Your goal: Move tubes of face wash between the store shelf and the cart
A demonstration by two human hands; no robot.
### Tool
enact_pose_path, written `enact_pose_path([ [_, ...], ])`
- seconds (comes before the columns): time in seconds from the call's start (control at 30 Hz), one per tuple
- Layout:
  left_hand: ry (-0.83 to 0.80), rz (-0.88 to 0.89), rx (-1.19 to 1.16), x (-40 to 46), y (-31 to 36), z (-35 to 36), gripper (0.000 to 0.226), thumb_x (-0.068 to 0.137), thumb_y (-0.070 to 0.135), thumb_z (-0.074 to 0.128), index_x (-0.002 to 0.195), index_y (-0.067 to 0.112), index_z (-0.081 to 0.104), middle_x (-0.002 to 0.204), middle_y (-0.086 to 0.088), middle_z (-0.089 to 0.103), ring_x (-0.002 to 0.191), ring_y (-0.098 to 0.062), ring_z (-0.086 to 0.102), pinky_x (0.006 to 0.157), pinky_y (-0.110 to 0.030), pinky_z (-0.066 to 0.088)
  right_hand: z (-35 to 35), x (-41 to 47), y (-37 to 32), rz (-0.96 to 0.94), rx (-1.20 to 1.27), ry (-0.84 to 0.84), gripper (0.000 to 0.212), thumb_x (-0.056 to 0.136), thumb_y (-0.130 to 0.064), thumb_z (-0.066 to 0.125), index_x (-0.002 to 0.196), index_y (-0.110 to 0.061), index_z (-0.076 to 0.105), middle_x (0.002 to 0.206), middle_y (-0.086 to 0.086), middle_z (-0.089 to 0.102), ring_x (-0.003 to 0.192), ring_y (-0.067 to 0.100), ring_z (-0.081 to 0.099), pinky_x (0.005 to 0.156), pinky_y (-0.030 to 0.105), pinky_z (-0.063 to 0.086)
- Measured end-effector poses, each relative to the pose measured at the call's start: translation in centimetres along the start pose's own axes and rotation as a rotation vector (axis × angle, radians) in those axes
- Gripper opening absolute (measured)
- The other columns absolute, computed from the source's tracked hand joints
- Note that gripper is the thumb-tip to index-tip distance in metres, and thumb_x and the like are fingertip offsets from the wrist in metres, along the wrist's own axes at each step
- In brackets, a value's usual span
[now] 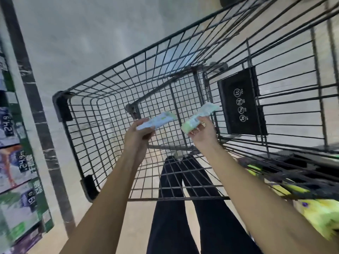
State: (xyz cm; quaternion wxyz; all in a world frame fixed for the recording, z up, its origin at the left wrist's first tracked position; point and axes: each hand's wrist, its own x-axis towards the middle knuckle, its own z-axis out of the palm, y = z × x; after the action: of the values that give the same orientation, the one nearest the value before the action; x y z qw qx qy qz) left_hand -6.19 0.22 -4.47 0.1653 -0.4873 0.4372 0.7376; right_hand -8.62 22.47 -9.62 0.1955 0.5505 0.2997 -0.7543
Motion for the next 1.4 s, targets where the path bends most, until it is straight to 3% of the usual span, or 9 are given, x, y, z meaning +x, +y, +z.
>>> enact_pose_path([
  [0.13, -0.026, -0.001, -0.081, -3.9, 1.4, 0.8, 0.037, 0.077, -0.021, 0.065, 0.103, 0.005, 0.067, 0.134, -0.032, 0.058, 0.093, -0.032, 0.066, 0.1, -0.044, 0.055, 1.2, -4.5, -2.1, -0.075, -0.193, -0.154, 0.044, 0.097, -0.014, 0.065, 0.139, -0.018, 0.054, 0.123, 0.013, 0.072, 0.094, 0.021, 0.074, 0.068, 0.032, 0.055],
  [0.2, -0.033, -0.005, -0.109, -6.1, 2.2, 1.4, 0.033, 0.08, -0.018, 0.064, 0.103, 0.006, 0.067, 0.133, -0.029, 0.06, 0.105, -0.036, 0.068, 0.093, -0.038, 0.057, 1.7, -7.1, -3.3, -0.111, -0.31, -0.215, 0.044, 0.096, -0.013, 0.067, 0.138, -0.016, 0.053, 0.116, 0.011, 0.073, 0.083, 0.019, 0.072, 0.065, 0.031, 0.054],
  [0.4, -0.146, 0.032, -0.189, -13.9, 5.3, 4.0, 0.013, 0.097, -0.006, 0.058, 0.098, 0.007, 0.061, 0.132, -0.026, 0.065, 0.115, -0.038, 0.069, 0.087, -0.037, 0.061, 2.5, -15.9, -6.6, -0.3, -0.668, -0.27, 0.079, 0.074, -0.031, 0.086, 0.144, -0.032, 0.048, 0.13, 0.004, 0.065, 0.092, 0.023, 0.068, 0.082, 0.044, 0.057],
  [0.47, -0.185, 0.038, -0.218, -16.6, 6.2, 5.0, 0.018, 0.095, -0.005, 0.061, 0.108, 0.008, 0.062, 0.133, -0.024, 0.065, 0.116, -0.037, 0.068, 0.088, -0.041, 0.061, 2.5, -19.4, -7.8, -0.342, -0.709, -0.262, 0.071, 0.084, -0.037, 0.08, 0.146, -0.035, 0.047, 0.127, 0.006, 0.067, 0.091, 0.02, 0.067, 0.084, 0.041, 0.057],
  [0.57, -0.217, 0.056, -0.208, -20.4, 7.3, 6.3, 0.043, 0.085, -0.003, 0.07, 0.125, 0.013, 0.064, 0.136, -0.019, 0.064, 0.112, -0.031, 0.066, 0.085, -0.038, 0.057, 1.8, -23.7, -9.1, -0.383, -0.584, -0.308, 0.053, 0.098, -0.032, 0.064, 0.148, -0.027, 0.048, 0.124, 0.013, 0.07, 0.086, 0.023, 0.069, 0.07, 0.036, 0.056],
  [0.83, -0.456, 0.029, 0.075, -27.2, 9.0, 10.3, 0.064, 0.084, -0.016, 0.063, 0.144, 0.001, 0.052, 0.139, -0.023, 0.059, 0.114, -0.036, 0.061, 0.087, -0.037, 0.056, -2.6, -34.0, -10.0, -0.593, -0.342, -0.327, 0.05, 0.088, -0.008, 0.073, 0.132, -0.019, 0.053, 0.113, 0.019, 0.073, 0.092, 0.039, 0.073, 0.08, 0.052, 0.061],
  [1.2, -0.911, 0.025, 0.632, -34.8, 4.5, 10.9, 0.064, 0.08, -0.021, 0.062, 0.13, 0.017, 0.051, 0.126, -0.024, 0.066, 0.11, -0.039, 0.07, 0.083, -0.044, 0.058, -12.5, -42.5, 0.2, -0.782, 0.024, 0.023, 0.063, 0.074, -0.008, 0.086, 0.127, -0.017, 0.054, 0.109, 0.021, 0.075, 0.094, 0.044, 0.072, 0.091, 0.064, 0.057],
  [1.3, -1.032, 0.043, 0.786, -37.1, 0.5, 10.3, 0.064, 0.077, -0.015, 0.073, 0.128, 0.019, 0.055, 0.12, -0.021, 0.071, 0.104, -0.036, 0.073, 0.073, -0.04, 0.062, -16.9, -45.0, 4.8, -0.817, 0.164, 0.143, 0.054, 0.078, -0.008, 0.084, 0.125, -0.016, 0.058, 0.106, 0.021, 0.076, 0.083, 0.041, 0.073, 0.079, 0.055, 0.061],
  [1.4, -1.186, 0.0, 0.885, -39.5, -4.6, 9.9, 0.077, 0.067, -0.011, 0.079, 0.135, 0.019, 0.057, 0.124, -0.017, 0.071, 0.11, -0.04, 0.071, 0.091, -0.056, 0.058, -22.2, -47.6, 9.5, -0.836, 0.303, 0.256, 0.05, 0.084, -0.007, 0.081, 0.129, -0.018, 0.06, 0.105, 0.017, 0.077, 0.08, 0.038, 0.073, 0.074, 0.047, 0.061],
])
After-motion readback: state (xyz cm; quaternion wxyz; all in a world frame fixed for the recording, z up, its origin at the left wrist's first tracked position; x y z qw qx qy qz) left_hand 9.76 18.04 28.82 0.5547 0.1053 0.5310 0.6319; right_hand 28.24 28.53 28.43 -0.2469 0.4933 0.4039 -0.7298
